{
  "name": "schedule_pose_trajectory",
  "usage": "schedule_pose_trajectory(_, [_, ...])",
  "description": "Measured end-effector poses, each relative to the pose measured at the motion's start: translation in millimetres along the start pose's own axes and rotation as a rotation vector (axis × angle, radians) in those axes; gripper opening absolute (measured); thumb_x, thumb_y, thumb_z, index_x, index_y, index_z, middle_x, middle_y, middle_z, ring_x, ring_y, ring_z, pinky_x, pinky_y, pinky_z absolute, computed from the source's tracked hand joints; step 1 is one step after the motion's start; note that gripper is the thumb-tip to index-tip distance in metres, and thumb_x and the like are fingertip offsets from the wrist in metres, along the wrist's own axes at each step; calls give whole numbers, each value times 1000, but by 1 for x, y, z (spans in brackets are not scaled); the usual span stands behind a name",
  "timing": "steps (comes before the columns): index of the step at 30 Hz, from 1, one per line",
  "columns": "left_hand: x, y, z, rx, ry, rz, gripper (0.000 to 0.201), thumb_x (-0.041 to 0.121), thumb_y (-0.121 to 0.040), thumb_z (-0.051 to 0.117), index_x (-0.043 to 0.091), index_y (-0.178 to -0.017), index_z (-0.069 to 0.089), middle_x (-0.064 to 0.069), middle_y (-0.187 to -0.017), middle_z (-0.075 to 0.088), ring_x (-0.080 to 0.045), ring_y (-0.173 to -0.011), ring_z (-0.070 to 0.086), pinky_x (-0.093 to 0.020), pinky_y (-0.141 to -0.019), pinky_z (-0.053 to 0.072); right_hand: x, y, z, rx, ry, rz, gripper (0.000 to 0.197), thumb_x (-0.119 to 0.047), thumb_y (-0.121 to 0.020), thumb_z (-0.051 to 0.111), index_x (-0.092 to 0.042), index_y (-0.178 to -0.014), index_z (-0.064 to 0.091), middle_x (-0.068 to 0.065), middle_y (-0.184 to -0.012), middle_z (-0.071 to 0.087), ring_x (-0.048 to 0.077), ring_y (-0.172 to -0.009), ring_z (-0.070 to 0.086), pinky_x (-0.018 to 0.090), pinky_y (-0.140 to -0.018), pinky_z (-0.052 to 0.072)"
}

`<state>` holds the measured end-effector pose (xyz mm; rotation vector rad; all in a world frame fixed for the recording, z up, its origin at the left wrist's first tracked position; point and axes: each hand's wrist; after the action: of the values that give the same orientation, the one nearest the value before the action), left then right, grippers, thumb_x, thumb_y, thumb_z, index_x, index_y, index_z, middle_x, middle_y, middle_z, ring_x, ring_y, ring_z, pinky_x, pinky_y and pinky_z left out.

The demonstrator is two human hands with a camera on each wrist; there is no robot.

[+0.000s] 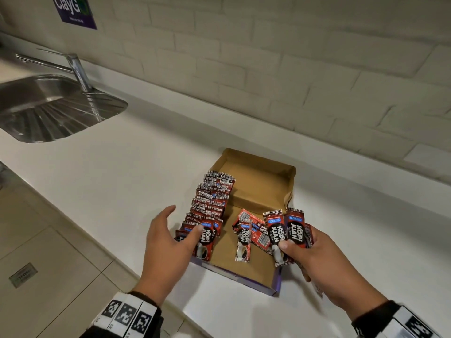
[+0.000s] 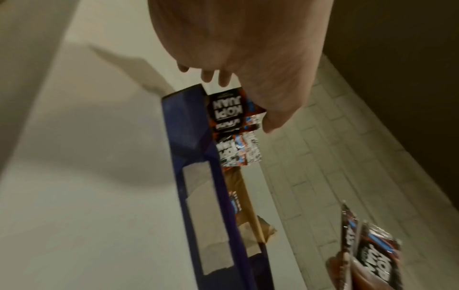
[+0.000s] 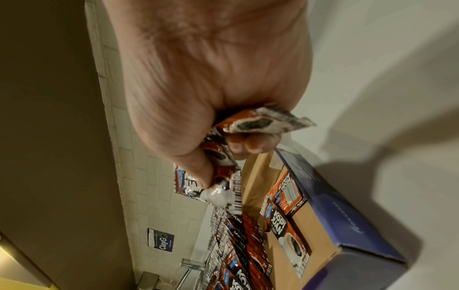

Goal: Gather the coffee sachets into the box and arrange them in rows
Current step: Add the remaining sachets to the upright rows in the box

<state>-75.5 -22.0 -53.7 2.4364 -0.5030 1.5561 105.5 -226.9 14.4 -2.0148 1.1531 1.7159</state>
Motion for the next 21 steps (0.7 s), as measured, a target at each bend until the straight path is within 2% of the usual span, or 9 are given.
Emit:
schedule_pose_trajectory(2, [9,7,-8,85,-76,195,54,48,-86,71,34,-132,47,14,-133,43,-12,-129,43,-41,-108,41,0,0,-1,-2,-9,-1,11,-6,-98,64,-14,-105,68,-17,-50,62,-5,-40,54,6,-42,36])
schedule_pose_trajectory(4, [22,23,-13,87,-95,403,45,47,-86,64,30,-125,51,14,-129,45,-12,-124,45,-28,-106,37,2,-1,-2,-9,-17,1,10,-7,-98,65,-15,-103,67,-18,-51,63,-5,-41,54,6,-43,38])
schedule_pose_trajectory(6, [28,40,-11,-58,-118,527,38,44,-86,61,30,-121,55,17,-126,49,-8,-121,48,-16,-100,37,2,-2,-1,-19,-26,5,9,-8,-98,65,-16,-101,66,-18,-51,63,-6,-41,54,6,-43,38])
schedule_pose_trajectory(9, [24,52,0,-429,-226,445,33,52,-87,60,46,-118,52,37,-142,35,7,-133,39,-10,-102,34,0,-6,4,-64,-26,16,10,-9,-98,65,-16,-105,68,-17,-56,66,-6,-44,56,7,-44,39])
schedule_pose_trajectory(11, [17,53,4,-557,-314,331,42,54,-89,62,52,-126,43,36,-153,13,15,-137,26,-6,-101,29,-6,-13,12,-116,-71,66,14,-8,-98,64,-15,-110,70,-12,-67,73,-4,-49,61,9,-44,40])
schedule_pose_trajectory(14, [20,53,11,-622,-423,240,57,55,-91,61,49,-140,32,25,-163,-3,1,-147,21,-17,-108,31,-11,-28,33,-180,-176,207,18,-8,-97,65,-11,-113,72,4,-86,80,9,-58,68,20,-38,38])
schedule_pose_trajectory(17, [23,49,18,-649,-467,209,65,52,-92,59,46,-147,25,15,-166,-11,-20,-155,5,-33,-121,26,-7,-45,57,-143,-330,343,20,-7,-94,66,-2,-112,71,13,-83,77,16,-48,63,20,-32,33])
schedule_pose_trajectory(19, [21,46,23,-626,-449,231,70,48,-91,59,45,-149,21,11,-167,-11,-18,-156,2,-36,-117,34,-6,-52,70,-110,-445,406,21,-8,-94,66,0,-112,71,15,-86,76,20,-53,63,20,-32,33])
schedule_pose_trajectory(21, [19,43,26,-604,-427,252,75,46,-89,59,44,-151,18,10,-167,-10,-11,-155,-1,-33,-112,40,-3,-58,79,-96,-543,449,25,-10,-94,65,2,-116,70,20,-98,77,28,-71,65,21,-32,35])
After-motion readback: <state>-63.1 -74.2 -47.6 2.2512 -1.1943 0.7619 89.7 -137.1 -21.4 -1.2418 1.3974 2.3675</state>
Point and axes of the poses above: each hand's wrist, its own y-axis away from the middle knuckle, its own z-axis out of the palm, x = y × z
